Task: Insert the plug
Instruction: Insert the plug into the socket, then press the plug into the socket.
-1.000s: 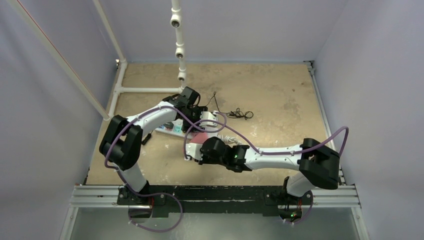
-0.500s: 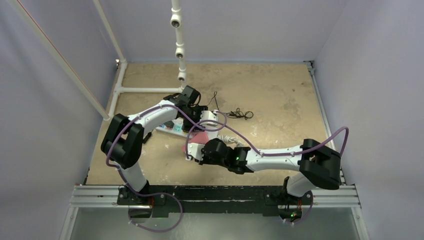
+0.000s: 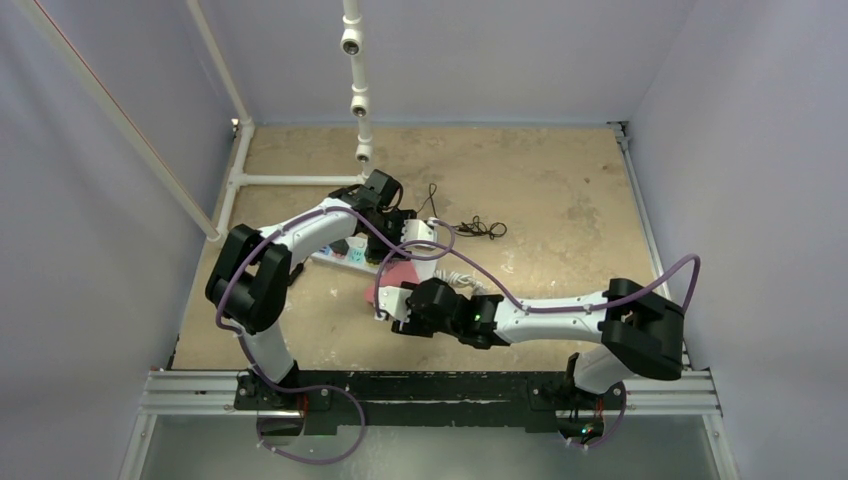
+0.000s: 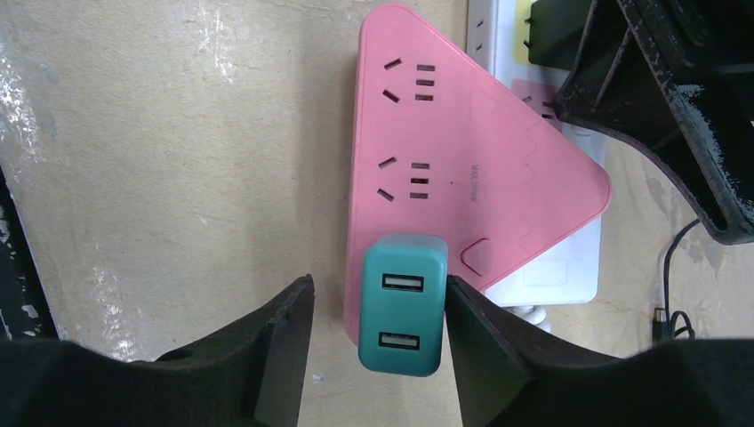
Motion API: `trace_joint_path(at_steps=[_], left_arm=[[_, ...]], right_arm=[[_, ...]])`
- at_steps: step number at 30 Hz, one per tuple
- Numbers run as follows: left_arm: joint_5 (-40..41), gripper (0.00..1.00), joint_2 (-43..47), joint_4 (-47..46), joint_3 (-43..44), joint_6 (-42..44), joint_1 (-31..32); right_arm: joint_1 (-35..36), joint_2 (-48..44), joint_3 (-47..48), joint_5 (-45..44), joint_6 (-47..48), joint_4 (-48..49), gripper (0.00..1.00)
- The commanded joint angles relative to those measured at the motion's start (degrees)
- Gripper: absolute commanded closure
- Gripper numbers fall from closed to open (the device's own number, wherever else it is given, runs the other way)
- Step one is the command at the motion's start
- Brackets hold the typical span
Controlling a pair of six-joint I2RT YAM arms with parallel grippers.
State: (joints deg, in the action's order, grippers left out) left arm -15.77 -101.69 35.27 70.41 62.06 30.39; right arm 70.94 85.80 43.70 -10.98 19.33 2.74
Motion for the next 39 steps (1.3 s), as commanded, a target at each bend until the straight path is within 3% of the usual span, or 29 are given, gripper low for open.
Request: trace_joint_path(at_steps=[1, 21, 39], left_arm=[[4.35, 0.39, -2.03, -1.78, -1.51, 1.39, -1.48], [2.83, 0.4, -2.07, -1.91, -2.1, 0.91, -0.69], [2.17, 0.42, -2.24, -1.44, -1.66, 0.07, -0.11]], right_arm=[[0.39, -1.07, 0.85, 3.03, -2.31, -8.71, 0.44], [-3.96, -1.92, 11.55, 6.5, -0.61, -13.99, 0.5], [-3.96, 0.64, 11.6, 4.12, 0.63, -14.36, 0.9]])
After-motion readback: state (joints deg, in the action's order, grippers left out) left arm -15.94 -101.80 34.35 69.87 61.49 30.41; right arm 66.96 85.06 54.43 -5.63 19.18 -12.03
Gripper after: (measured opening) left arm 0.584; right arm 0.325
